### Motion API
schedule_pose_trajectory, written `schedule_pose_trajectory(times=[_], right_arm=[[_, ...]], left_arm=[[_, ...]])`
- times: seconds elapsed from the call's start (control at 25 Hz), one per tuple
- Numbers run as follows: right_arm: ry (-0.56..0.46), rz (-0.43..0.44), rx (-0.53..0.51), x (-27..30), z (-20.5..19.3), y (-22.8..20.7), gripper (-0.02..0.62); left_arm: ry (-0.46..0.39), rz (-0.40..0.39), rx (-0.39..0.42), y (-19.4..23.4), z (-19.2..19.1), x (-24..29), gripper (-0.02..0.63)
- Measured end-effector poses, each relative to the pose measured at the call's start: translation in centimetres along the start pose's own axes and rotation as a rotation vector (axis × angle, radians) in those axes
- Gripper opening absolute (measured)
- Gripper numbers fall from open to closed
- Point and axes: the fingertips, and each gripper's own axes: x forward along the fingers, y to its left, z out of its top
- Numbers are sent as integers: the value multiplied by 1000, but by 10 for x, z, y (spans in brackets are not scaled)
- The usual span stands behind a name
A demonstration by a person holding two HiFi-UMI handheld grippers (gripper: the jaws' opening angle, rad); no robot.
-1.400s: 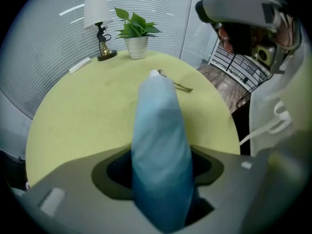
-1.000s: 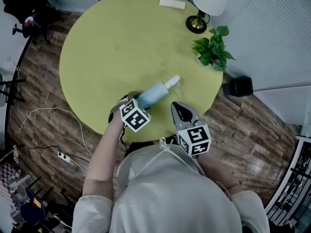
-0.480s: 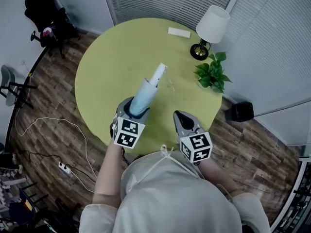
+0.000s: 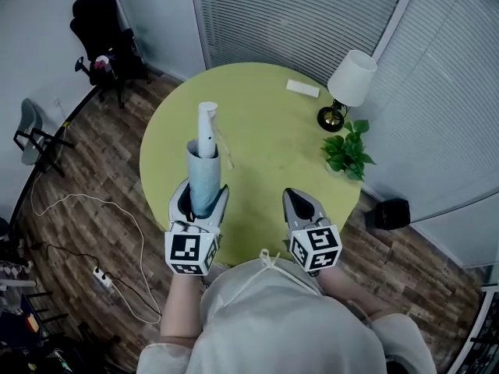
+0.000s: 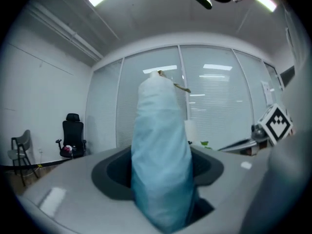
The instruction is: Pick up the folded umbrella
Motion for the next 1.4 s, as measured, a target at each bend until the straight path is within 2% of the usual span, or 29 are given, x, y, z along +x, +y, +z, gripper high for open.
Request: schedule_pose_trajectory(times=[0.16, 0.28, 0.48, 0.8, 1.4], right_arm=[[-34, -6, -16, -6, 9, 1, 0], [-45, -6, -28, -8, 13, 1, 0], [-36, -5, -44, -12, 9, 1, -2], [-100, 50, -106, -20, 25, 21, -2], [-58, 59, -109, -20, 11, 29, -1]], left_arm=[[-77, 102, -38, 8, 14, -23, 302], [-103, 137, -33, 11, 21, -31, 302], [-112, 140, -2, 3, 23, -31, 302], [-107, 129, -23, -2, 23, -34, 302], [-83, 109, -35, -10, 12, -40, 302]])
